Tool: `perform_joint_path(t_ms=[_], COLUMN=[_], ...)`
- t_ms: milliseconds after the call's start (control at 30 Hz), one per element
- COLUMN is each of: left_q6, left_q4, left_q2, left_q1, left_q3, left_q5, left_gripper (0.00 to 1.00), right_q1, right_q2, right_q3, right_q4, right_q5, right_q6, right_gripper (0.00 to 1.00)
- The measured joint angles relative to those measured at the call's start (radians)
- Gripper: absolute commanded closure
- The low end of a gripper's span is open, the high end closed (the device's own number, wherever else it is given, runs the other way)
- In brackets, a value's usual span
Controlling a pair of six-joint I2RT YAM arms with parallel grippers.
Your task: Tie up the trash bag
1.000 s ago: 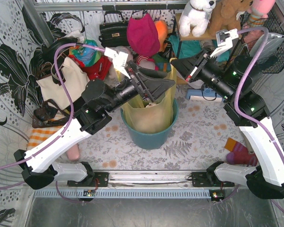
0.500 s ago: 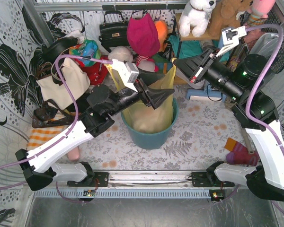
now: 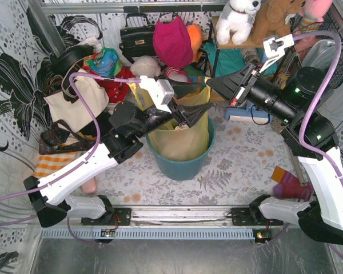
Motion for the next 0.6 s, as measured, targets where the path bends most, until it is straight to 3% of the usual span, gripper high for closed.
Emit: perform_joint_path(t_ms=[333,600], left_q6=[0.005,-0.04], left_q4=[0.027,0.078], left_q2=[0.055,0.124], left_q1=[0.069,0.116], left_q3=[0.042,0.108], left_q5=[0.078,0.25], left_gripper=[0.44,0.52], right_q1=[0.0,0.0], right_q2=[-0.034,-0.039], right_q3=[-0.024,-0.032], right_q4=[0.0,0.0], right_q5=[-0.027,-0.038], right_q6=[-0.006,-0.009], right_gripper=[1.0,1.0])
